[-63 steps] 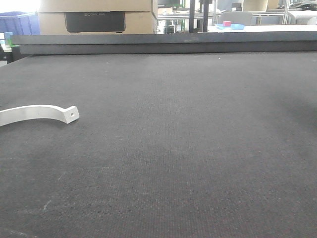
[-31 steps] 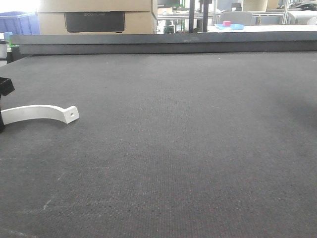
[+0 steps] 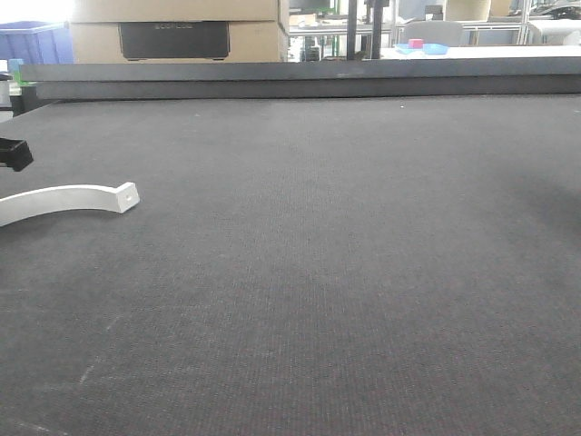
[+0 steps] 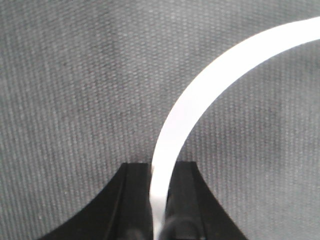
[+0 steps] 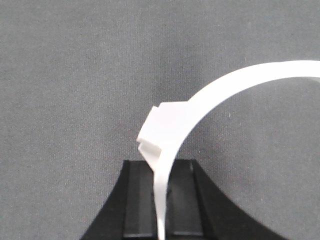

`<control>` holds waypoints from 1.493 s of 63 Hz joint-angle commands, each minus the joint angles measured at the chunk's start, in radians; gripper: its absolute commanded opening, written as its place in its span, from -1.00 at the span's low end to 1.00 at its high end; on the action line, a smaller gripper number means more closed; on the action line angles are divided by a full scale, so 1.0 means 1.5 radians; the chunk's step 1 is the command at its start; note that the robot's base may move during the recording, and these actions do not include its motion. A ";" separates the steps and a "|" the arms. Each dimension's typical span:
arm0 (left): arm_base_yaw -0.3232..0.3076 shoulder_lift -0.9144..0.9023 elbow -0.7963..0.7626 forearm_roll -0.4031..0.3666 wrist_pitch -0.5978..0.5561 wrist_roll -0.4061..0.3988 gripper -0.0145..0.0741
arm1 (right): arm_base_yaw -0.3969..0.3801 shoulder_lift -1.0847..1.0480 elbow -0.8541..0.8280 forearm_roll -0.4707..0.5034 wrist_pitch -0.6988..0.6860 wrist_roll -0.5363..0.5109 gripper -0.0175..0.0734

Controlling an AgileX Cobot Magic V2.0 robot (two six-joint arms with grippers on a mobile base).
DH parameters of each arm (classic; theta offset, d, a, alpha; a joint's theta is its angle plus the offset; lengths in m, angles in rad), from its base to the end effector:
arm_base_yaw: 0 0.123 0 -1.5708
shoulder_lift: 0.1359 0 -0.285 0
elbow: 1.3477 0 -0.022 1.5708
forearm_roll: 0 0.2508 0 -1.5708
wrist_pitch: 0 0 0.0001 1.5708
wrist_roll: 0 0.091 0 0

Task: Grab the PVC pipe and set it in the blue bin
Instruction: 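Lift the pipe off the table with both grippers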

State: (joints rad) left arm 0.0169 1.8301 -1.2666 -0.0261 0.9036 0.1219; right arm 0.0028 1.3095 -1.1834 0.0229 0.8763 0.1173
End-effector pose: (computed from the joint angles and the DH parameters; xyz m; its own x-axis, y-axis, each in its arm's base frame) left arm 0.3599 0.0042 0.2012 -0.9776 0.0890 -0.1910 0.0907 0.9959 0.0000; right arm 0.2712 0.0024 0.3458 -0.7875 0.1293 -0.6026 0.0909 0.9914 0.0940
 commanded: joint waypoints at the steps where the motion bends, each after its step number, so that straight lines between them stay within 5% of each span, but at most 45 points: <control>1: -0.003 -0.009 -0.023 -0.006 0.033 -0.019 -0.92 | -0.002 -0.017 -0.002 -0.009 -0.027 -0.005 -0.97; 20: -0.003 -0.146 -0.064 -0.072 0.049 -0.019 -0.92 | -0.002 -0.097 -0.002 -0.005 -0.077 -0.005 -0.97; 36: -0.003 -0.324 -0.043 -0.181 -0.058 -0.019 -0.92 | -0.002 -0.169 -0.002 -0.005 -0.114 -0.005 -0.97; 68: -0.051 -0.635 0.204 -0.182 -0.371 0.051 -0.92 | -0.002 -0.380 0.183 -0.008 -0.302 -0.005 -0.97; 78: -0.054 -0.729 0.267 -0.181 -0.385 0.051 -0.92 | -0.002 -0.473 0.227 -0.015 -0.305 -0.005 -0.97; 94: -0.054 -0.813 0.279 -0.112 -0.409 0.051 -0.92 | -0.002 -0.533 0.231 -0.015 -0.353 -0.005 -0.97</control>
State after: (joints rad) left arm -0.0582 0.6371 -0.8493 -0.2215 0.3412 0.1941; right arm 0.0028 0.5276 -0.8402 0.0136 0.4155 0.1173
